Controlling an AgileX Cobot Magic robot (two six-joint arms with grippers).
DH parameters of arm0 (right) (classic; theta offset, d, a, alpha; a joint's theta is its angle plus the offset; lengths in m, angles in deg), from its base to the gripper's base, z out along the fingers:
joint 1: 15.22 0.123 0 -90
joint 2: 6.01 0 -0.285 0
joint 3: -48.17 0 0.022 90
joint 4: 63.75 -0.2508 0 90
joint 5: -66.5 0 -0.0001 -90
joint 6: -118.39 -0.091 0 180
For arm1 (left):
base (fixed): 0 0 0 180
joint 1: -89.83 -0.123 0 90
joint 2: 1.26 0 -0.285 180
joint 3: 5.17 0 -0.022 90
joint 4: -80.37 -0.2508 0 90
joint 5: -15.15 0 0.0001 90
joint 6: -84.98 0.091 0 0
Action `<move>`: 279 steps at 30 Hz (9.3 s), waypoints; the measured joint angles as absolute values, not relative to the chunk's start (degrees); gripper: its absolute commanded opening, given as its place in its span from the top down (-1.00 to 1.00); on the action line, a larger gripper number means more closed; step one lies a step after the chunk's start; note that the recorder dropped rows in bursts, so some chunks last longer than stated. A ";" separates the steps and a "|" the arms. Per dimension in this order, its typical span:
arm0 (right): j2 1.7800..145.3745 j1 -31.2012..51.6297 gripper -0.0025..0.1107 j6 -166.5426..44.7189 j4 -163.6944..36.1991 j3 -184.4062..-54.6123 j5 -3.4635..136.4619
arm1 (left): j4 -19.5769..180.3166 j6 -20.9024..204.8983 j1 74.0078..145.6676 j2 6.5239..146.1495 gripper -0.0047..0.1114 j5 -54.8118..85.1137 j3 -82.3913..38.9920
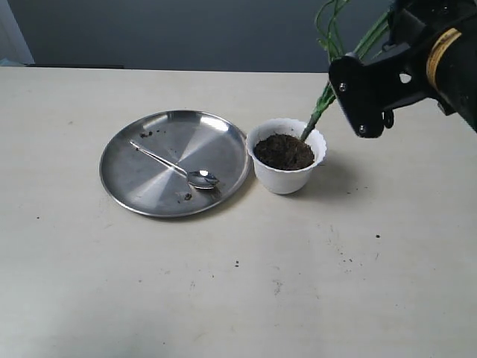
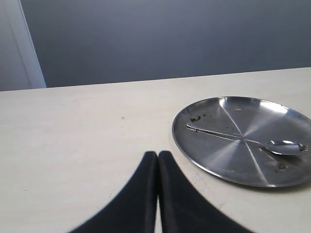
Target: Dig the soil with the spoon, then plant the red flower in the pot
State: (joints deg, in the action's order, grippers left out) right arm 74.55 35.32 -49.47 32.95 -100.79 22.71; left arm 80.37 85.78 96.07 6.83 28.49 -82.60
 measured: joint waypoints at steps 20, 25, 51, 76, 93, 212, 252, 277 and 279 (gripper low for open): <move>95.51 35.32 0.97 -44.78 35.45 -119.70 12.79 | 80.37 85.78 96.07 6.83 0.91 28.49 -82.60; 96.83 35.32 0.97 -51.69 35.55 -120.82 3.92 | 80.37 85.78 96.07 6.83 0.91 28.49 -82.60; 92.23 36.91 0.97 -45.87 35.06 -114.03 18.08 | 80.37 85.78 96.07 6.83 0.91 28.49 -82.60; 109.96 34.72 0.97 -46.77 35.54 -121.82 3.33 | 80.37 85.78 96.07 6.83 0.91 28.49 -82.60; 109.47 34.09 0.97 -44.80 35.54 -122.05 9.62 | 80.37 85.78 96.07 6.83 0.91 28.49 -82.60; 115.61 44.81 0.97 -64.23 15.22 -124.35 -4.25 | 80.37 85.78 96.07 6.83 0.91 28.49 -82.60; 113.41 51.82 0.97 -86.79 2.38 -110.69 -5.02 | 80.37 85.78 96.07 6.83 0.91 28.49 -82.60; 113.41 51.82 0.97 -87.00 5.07 -109.24 -4.49 | 80.37 85.78 96.07 6.83 0.91 28.49 -82.60; 113.41 51.82 0.97 -86.43 6.19 -109.24 -4.49 | 80.37 85.78 96.07 6.83 0.91 28.49 -82.60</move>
